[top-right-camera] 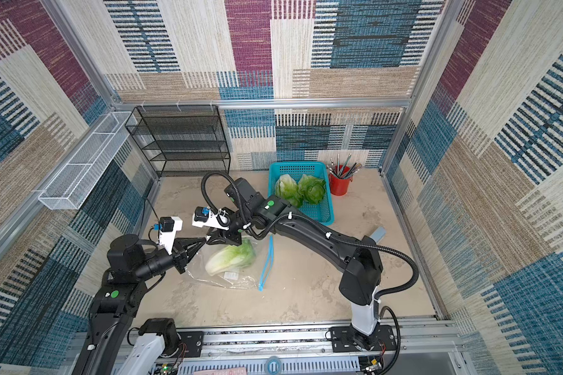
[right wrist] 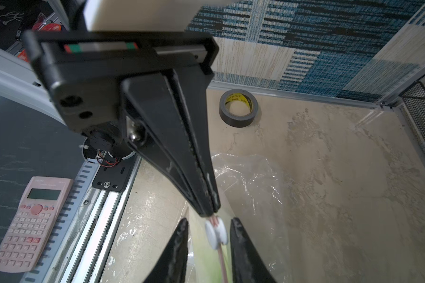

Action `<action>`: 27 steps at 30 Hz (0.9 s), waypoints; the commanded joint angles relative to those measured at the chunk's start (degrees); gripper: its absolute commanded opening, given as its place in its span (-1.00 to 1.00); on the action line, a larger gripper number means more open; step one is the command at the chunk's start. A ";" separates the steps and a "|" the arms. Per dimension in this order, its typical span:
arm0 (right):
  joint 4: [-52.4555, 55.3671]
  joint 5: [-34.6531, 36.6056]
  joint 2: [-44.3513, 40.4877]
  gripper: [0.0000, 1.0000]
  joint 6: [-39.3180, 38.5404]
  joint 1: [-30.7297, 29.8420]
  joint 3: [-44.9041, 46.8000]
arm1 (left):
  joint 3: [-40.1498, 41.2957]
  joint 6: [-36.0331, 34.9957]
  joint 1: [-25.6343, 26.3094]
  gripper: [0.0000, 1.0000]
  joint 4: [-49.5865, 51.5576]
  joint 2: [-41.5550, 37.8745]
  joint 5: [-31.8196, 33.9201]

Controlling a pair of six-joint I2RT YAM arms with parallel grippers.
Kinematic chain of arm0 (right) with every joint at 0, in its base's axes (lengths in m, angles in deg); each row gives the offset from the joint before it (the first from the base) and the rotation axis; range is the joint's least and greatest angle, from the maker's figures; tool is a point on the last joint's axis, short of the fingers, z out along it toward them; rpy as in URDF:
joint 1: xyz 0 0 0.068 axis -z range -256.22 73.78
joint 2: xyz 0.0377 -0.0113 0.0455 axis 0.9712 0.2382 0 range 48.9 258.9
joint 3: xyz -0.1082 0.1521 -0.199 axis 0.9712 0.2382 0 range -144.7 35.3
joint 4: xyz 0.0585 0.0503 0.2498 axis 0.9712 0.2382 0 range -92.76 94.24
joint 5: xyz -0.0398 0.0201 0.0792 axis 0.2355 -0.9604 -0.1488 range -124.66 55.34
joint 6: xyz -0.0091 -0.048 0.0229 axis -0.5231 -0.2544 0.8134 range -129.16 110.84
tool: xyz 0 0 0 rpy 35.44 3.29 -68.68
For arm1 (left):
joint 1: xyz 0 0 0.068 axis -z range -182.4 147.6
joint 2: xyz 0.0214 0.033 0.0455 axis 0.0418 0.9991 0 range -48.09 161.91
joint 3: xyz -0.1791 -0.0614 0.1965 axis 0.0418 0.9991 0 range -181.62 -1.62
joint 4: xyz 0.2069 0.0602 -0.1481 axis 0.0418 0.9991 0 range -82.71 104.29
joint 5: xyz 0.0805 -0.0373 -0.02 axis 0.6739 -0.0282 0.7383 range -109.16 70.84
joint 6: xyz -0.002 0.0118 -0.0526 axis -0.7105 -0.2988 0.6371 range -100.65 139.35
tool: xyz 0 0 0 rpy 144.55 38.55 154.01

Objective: Open the zip-top bag and take out the chinese cabbages
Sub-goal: Unzip the zipper on the zipper food storage bag.

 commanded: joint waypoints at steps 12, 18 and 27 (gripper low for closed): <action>1.66 -6.21 1.72 -0.37 -0.85 1.34 -2.80 | 0.39 0.72 0.08 -1.00 -2.39 -0.13 -1.96; 2.33 -7.62 2.24 -0.50 -1.14 1.51 -3.04 | 0.44 0.64 0.15 -1.00 -2.39 -0.23 -1.84; 3.65 -8.94 3.30 -0.83 -1.16 1.78 -4.31 | 0.37 0.63 0.15 -1.00 -2.32 -0.37 -1.54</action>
